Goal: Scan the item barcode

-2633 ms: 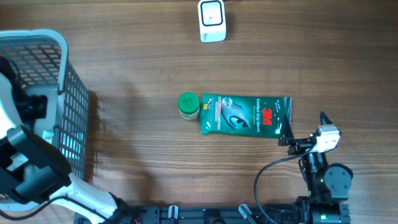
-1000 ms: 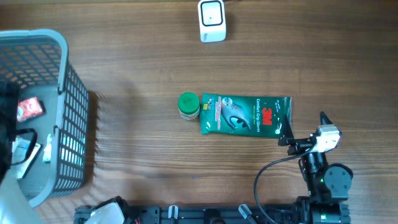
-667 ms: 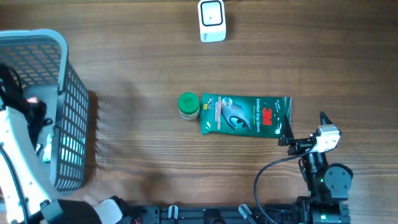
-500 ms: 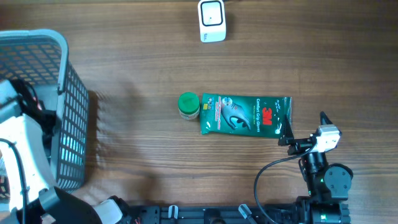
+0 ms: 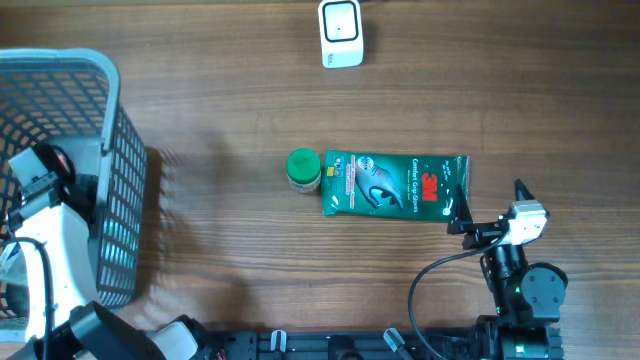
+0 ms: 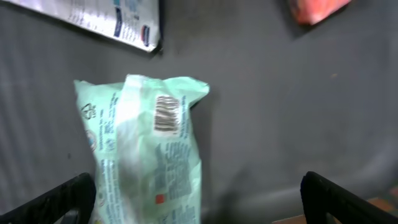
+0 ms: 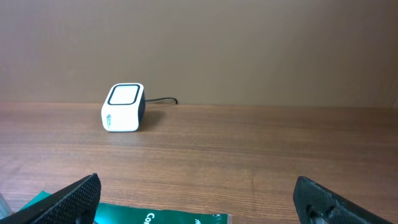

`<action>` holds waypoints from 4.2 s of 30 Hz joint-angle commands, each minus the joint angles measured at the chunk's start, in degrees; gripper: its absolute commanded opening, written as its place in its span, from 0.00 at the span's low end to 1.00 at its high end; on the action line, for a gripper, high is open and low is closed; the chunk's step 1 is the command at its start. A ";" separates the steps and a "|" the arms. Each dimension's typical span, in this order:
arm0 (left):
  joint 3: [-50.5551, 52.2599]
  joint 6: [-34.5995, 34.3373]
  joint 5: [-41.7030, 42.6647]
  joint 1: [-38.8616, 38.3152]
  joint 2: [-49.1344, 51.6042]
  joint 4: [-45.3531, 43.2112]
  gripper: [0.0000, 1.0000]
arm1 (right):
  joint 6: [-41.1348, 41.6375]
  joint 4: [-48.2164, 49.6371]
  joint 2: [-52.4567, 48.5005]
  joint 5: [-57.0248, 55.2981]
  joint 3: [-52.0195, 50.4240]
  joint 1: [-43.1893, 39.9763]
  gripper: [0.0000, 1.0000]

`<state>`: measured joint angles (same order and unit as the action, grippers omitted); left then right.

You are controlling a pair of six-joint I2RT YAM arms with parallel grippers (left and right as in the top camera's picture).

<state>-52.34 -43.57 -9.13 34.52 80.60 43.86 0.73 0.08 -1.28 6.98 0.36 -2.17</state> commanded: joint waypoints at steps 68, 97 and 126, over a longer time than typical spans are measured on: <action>-1.07 13.84 5.81 15.26 16.94 1.95 1.00 | -0.59 0.31 0.26 -0.66 -0.07 0.35 1.00; -55.69 13.42 36.37 11.93 -1.40 31.69 0.24 | -0.61 0.31 0.26 -0.66 -0.07 0.35 1.00; 16.72 2.12 23.06 -58.88 -6.34 -12.26 0.24 | -0.61 0.31 0.26 -0.66 -0.07 0.35 1.00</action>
<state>-39.48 -30.13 20.34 -23.00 74.89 36.64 0.71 0.12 -1.28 6.98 0.36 -2.17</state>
